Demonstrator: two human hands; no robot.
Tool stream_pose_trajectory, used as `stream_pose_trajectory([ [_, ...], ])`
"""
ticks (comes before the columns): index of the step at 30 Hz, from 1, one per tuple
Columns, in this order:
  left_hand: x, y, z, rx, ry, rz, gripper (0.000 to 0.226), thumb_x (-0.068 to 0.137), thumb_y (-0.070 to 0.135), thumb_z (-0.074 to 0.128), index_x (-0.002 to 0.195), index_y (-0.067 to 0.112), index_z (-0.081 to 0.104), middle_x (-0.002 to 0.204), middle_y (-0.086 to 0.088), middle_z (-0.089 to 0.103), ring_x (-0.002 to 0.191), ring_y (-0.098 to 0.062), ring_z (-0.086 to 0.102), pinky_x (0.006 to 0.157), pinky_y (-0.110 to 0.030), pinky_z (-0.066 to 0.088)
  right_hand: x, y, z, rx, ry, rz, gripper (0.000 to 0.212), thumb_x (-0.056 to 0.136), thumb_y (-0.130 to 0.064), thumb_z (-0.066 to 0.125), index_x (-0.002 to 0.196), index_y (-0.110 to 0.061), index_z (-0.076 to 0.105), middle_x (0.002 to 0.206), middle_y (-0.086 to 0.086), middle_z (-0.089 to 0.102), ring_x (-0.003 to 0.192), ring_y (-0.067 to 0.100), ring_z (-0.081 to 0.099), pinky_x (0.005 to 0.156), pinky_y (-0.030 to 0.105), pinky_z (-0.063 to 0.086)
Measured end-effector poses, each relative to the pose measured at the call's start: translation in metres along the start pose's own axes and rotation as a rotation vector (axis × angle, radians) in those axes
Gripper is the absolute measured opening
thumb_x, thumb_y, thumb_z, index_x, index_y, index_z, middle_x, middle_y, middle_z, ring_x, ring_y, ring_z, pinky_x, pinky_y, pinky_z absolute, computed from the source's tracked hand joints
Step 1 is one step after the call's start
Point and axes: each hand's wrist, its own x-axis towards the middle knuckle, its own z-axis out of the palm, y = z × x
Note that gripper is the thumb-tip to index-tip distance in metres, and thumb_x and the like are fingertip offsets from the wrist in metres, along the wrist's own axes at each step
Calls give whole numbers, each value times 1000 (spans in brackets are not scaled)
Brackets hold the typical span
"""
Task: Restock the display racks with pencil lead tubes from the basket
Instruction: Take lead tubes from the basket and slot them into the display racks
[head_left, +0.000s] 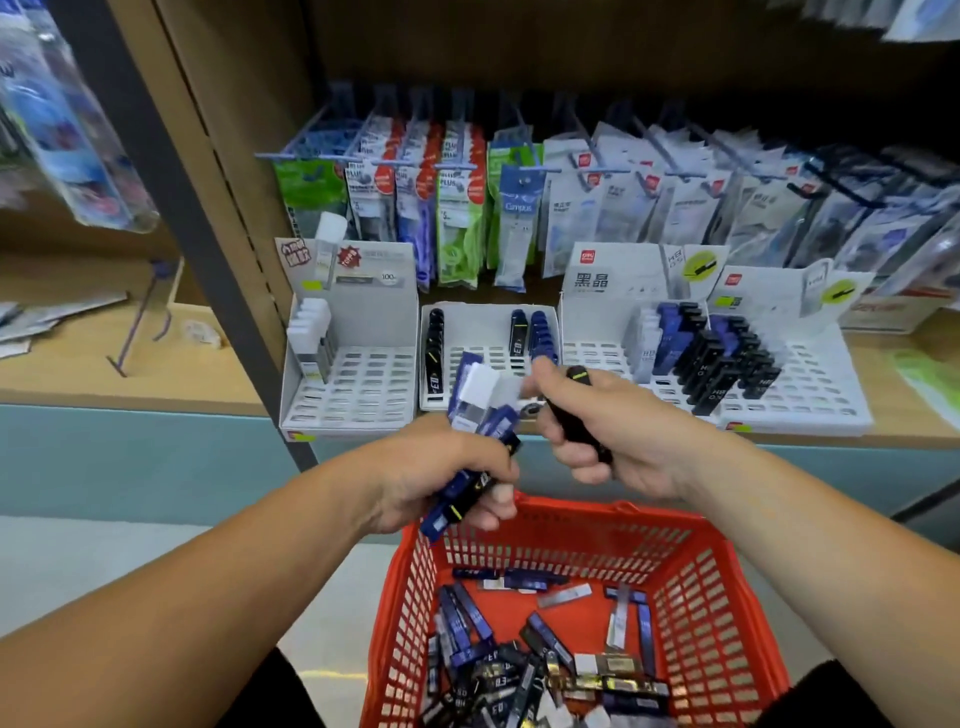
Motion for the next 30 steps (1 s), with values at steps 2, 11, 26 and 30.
stream_pose_trajectory([
  [2, 5, 0, -9, -50, 94, 46, 4, 89, 0, 67, 86, 3, 67, 74, -16, 63, 64, -23, 64, 56, -30, 51, 5, 0, -11, 66, -13, 7, 29, 103, -39, 58, 110, -12, 50, 75, 7, 54, 53, 15, 37, 42, 24, 24],
  [11, 34, 8, -13, -233, 306, 176, 9, 84, 16, 84, 86, 12, 76, 69, -6, 60, 61, -13, 56, 59, -31, 55, 26, 7, -18, -104, 18, 35, 14, 101, -8, 62, 115, -7, 64, 86, 13, 70, 61, 19, 53, 47, 27, 31],
  [26, 46, 18, -21, -148, 402, 284, 16, 84, 15, 84, 95, 8, 76, 78, -11, 68, 68, -19, 60, 52, -30, 48, 23, 7, -36, -415, 6, -34, 11, 98, -20, 69, 109, -17, 69, 64, -4, 38, 57, 14, 27, 49, 25, 25],
  [30, 46, 18, -28, -175, 424, 297, 14, 84, 15, 84, 93, 10, 75, 78, -13, 67, 67, -23, 57, 52, -31, 46, 22, 9, -41, -250, 89, -5, 14, 94, -16, 74, 94, -8, 62, 78, 10, 38, 58, 14, 26, 48, 26, 17],
])
